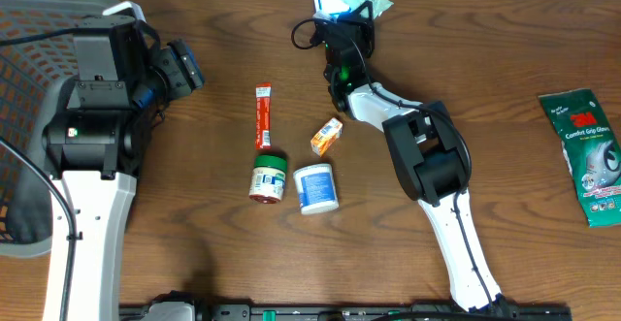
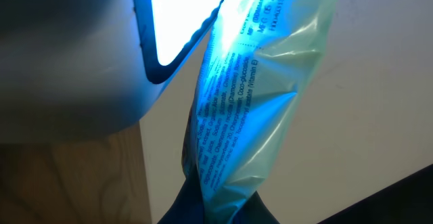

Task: Scan the item barcode
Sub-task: 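Hold the wipes packet face under the white scanner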

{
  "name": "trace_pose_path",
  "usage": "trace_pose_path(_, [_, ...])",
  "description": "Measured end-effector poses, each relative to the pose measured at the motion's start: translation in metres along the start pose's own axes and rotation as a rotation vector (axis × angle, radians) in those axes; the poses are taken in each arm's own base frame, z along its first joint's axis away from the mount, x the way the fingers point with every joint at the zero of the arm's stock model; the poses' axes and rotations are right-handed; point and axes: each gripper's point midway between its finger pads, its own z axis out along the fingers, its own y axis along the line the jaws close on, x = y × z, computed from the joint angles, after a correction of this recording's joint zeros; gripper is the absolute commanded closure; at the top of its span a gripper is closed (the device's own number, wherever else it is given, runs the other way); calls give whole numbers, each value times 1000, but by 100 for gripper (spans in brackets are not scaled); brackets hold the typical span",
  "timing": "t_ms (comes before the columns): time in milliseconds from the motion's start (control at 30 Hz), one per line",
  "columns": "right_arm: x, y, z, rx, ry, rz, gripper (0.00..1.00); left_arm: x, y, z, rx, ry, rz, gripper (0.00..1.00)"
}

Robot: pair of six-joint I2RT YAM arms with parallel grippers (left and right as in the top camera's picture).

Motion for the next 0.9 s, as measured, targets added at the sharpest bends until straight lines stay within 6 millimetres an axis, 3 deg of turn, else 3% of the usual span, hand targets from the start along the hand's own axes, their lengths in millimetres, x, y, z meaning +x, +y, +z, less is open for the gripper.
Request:
trace_pose_path(567, [-3,-2,-17,1,70,7,99,0,0,0,0,0,0,18])
trace_pose_path(667, [-2,-10,-18,29,72,45,99,0,0,0,0,0,0,18])
trace_pose_path(900, [4,-50,-25,171,81,233,99,0,0,0,0,0,0,18])
